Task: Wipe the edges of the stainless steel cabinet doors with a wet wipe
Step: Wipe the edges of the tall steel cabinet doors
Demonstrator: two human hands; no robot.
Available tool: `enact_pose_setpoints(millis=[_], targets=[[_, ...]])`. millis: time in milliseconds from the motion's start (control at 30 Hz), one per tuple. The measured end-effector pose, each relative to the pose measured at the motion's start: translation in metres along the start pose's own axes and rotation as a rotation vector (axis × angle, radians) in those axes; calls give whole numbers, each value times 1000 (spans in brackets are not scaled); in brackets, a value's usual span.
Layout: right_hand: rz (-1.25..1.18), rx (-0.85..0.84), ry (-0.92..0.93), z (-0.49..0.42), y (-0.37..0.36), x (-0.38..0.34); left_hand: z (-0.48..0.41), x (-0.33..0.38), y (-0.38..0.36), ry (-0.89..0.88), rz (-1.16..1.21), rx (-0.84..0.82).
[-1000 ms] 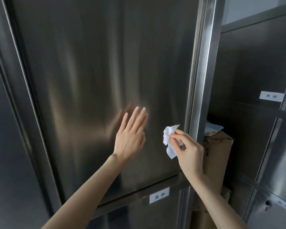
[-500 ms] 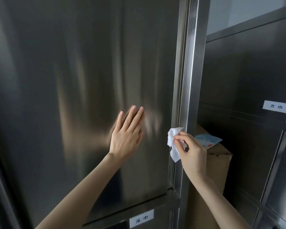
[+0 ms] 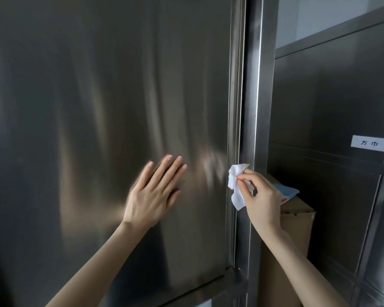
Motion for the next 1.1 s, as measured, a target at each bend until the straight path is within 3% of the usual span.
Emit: enact_pose_setpoints(millis=[433,567,733,900,1100], targets=[[-190,-2,130,-7,-59,-60,62,-61,28,128,66,-14],[-171,46,256,-10,-79,-95,25,-82,40,192,95,41],[-158,121,281,-20,-92,-129,-36,-140,51,311,32,47],[-167,237,335,-72,-85,-166,-46,-159,50,267,24,9],[-73,262,579,-65,-92,-169,-37,-159,52,279,-10,4]])
Point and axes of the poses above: each hand's wrist, its own z-axis away from the middle knuckle, its own y-axis out of the back of the hand, x = y × z, the point moved 9 cm from there along -z, towards the middle knuckle, and after that the axes turned 11 degrees about -y, right-handed, at the moved point
